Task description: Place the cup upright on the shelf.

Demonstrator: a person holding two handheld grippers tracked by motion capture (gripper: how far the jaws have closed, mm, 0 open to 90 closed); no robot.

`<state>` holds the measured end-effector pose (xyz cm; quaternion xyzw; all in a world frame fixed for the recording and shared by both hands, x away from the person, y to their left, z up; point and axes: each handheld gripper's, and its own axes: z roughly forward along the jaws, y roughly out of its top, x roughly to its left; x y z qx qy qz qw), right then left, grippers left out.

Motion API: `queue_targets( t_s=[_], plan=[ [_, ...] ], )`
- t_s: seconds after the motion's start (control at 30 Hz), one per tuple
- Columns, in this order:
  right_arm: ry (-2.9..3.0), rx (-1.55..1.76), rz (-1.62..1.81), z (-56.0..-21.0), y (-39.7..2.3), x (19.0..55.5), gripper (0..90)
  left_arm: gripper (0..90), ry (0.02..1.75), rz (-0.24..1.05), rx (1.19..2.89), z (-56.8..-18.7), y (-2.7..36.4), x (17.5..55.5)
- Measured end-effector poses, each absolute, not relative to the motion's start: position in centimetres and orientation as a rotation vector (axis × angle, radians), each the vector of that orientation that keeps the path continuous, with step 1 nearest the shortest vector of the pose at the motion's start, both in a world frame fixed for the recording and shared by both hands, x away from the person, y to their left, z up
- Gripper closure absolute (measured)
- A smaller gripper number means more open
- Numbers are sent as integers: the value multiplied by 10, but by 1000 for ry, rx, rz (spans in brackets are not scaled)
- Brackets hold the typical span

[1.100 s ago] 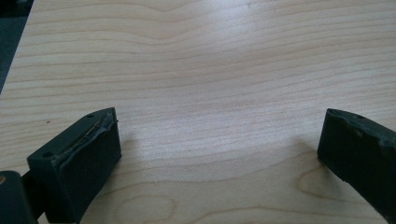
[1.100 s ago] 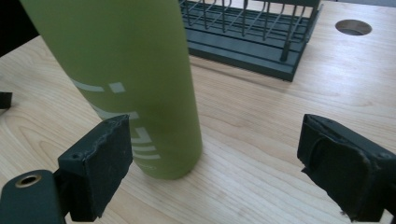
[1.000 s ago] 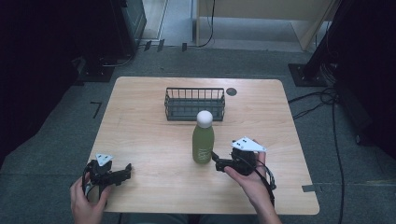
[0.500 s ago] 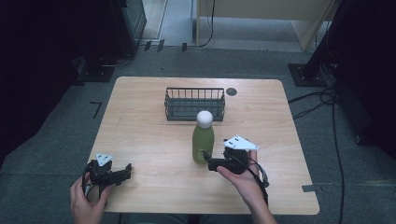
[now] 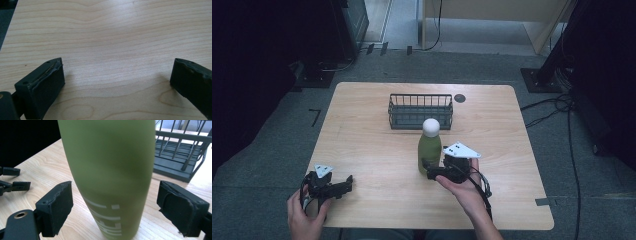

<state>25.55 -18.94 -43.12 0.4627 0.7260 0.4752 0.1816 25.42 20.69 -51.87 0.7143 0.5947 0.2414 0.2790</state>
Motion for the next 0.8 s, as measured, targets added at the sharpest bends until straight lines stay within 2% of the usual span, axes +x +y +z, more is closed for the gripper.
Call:
queue_targets(
  t_s=[0.8],
  plan=[
    [1962, 1341, 1312, -440, -168, 271, 171, 0, 1596, 648, 1913, -519, 207, 254]
  ],
)
